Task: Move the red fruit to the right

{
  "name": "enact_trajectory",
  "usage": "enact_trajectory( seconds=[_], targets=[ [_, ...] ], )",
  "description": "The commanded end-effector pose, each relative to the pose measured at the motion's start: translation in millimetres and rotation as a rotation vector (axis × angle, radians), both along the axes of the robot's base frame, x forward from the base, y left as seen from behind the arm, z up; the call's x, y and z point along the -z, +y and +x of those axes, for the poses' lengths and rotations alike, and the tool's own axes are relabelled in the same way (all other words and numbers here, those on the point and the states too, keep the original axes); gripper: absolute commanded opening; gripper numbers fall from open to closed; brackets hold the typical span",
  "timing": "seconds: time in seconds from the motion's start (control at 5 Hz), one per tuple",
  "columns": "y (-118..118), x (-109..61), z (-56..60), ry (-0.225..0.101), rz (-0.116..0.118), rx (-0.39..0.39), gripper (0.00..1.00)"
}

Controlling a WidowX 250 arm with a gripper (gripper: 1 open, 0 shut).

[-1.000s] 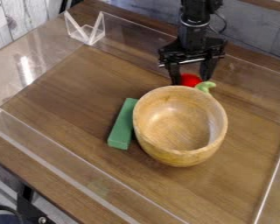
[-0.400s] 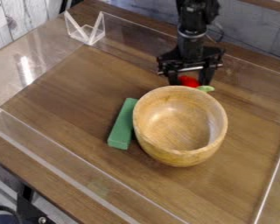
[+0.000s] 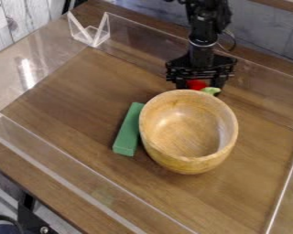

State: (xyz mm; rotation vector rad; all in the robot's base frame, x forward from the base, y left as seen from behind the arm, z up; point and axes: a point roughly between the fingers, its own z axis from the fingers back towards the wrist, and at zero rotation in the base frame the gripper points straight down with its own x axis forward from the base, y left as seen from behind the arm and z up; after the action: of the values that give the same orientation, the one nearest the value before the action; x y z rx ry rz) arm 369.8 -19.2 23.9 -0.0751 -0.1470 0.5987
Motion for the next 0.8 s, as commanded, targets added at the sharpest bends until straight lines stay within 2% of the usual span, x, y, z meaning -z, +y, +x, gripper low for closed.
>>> enact_trajectory(
  seconds=[0.0,0.2,0.4,0.6],
  targets=[
    [-34,5.3,-2.2,0.002,-0.003,0.023,0.00],
    [-31,9.7,-4.5,0.006,-0.003,0.069,0.00],
    [-33,-1.2,-9.1,0.008,-0.008,0.044,0.00],
    [-37,-10.8,-18.3,0.011,-0.013,0.020,0.00]
  ],
)
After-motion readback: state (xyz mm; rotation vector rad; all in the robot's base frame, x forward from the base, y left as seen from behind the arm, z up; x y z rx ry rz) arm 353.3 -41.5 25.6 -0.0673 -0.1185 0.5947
